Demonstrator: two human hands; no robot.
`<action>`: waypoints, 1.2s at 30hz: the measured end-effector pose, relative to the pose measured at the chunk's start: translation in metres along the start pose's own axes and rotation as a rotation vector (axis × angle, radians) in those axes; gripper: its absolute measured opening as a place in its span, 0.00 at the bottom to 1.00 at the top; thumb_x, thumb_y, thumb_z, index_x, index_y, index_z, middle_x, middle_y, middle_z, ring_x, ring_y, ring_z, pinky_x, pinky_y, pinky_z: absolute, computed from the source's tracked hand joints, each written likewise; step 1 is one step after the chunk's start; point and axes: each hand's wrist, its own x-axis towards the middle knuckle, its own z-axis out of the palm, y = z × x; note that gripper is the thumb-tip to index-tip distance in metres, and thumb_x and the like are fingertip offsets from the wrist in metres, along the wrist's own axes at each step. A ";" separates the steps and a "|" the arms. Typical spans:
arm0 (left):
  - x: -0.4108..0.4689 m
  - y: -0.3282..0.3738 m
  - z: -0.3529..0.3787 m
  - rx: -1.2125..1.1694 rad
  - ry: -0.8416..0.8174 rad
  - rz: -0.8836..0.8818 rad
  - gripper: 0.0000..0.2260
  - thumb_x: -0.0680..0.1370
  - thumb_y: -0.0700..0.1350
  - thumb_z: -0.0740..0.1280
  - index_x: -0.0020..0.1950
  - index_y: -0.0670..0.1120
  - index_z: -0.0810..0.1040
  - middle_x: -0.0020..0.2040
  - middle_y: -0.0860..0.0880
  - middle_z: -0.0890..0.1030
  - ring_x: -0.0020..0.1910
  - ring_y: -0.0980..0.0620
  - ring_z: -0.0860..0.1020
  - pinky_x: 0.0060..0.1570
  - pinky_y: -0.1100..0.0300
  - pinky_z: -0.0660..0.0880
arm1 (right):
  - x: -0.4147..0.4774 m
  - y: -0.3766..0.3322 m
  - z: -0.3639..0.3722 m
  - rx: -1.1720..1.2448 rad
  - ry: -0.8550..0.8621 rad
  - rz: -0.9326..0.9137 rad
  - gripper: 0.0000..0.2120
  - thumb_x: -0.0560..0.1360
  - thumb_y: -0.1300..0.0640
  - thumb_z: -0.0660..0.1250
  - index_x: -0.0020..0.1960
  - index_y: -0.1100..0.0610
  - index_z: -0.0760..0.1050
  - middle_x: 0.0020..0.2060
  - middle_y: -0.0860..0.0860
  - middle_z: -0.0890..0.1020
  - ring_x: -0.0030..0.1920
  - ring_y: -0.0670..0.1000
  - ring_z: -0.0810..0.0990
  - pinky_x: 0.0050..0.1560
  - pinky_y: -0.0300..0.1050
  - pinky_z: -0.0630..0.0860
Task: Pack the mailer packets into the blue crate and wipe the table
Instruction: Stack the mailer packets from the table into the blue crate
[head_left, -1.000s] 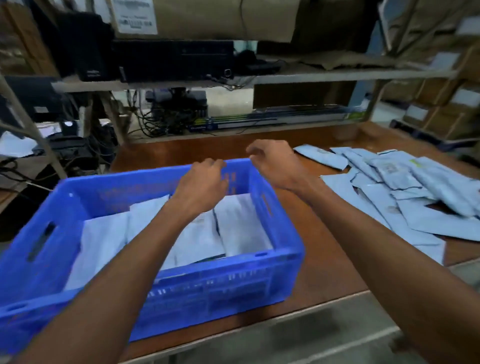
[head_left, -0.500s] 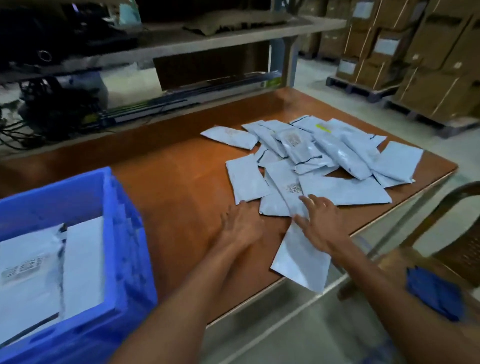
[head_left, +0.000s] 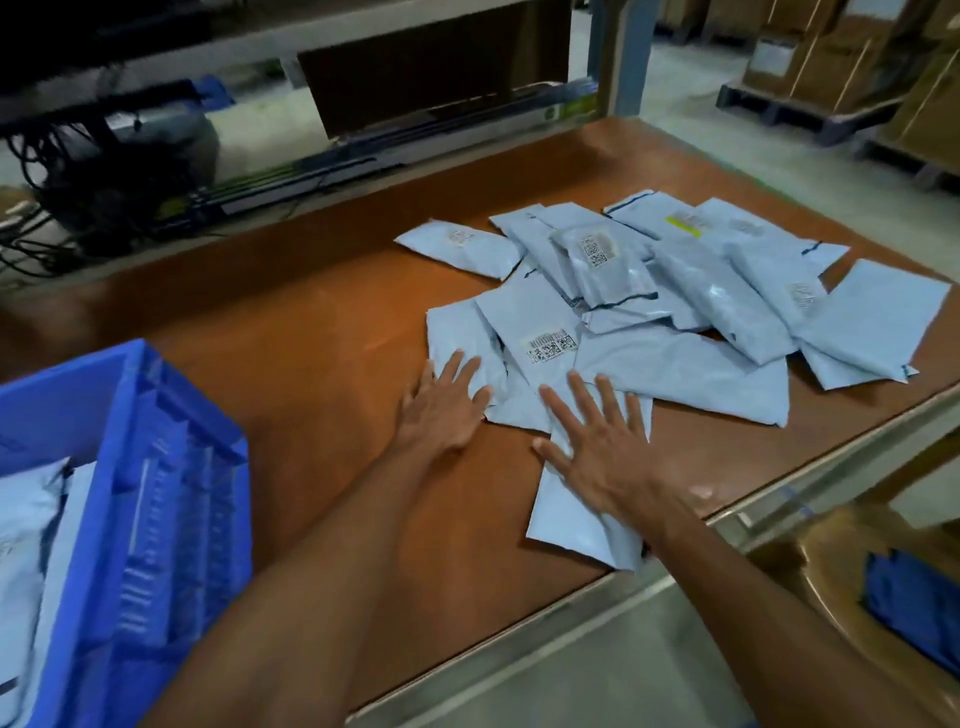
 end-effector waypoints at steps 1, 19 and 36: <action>-0.005 -0.010 0.002 -0.001 0.019 -0.005 0.26 0.81 0.64 0.46 0.79 0.62 0.48 0.81 0.59 0.45 0.80 0.43 0.45 0.75 0.38 0.49 | 0.006 0.001 0.000 0.000 -0.007 -0.011 0.32 0.76 0.28 0.34 0.77 0.38 0.33 0.79 0.46 0.36 0.78 0.55 0.33 0.76 0.64 0.39; -0.166 -0.065 0.021 -0.206 0.356 -0.253 0.24 0.78 0.65 0.56 0.69 0.55 0.69 0.71 0.52 0.65 0.69 0.43 0.67 0.67 0.42 0.67 | -0.017 -0.093 -0.014 0.055 0.135 -0.287 0.27 0.80 0.37 0.47 0.74 0.48 0.64 0.72 0.51 0.71 0.72 0.55 0.66 0.74 0.58 0.53; -0.129 -0.072 0.039 0.078 0.343 -0.244 0.26 0.83 0.60 0.49 0.81 0.56 0.49 0.81 0.50 0.53 0.76 0.40 0.56 0.73 0.45 0.58 | 0.055 -0.107 0.004 0.090 -0.140 -0.280 0.24 0.85 0.46 0.43 0.80 0.45 0.49 0.80 0.48 0.52 0.79 0.57 0.47 0.77 0.57 0.48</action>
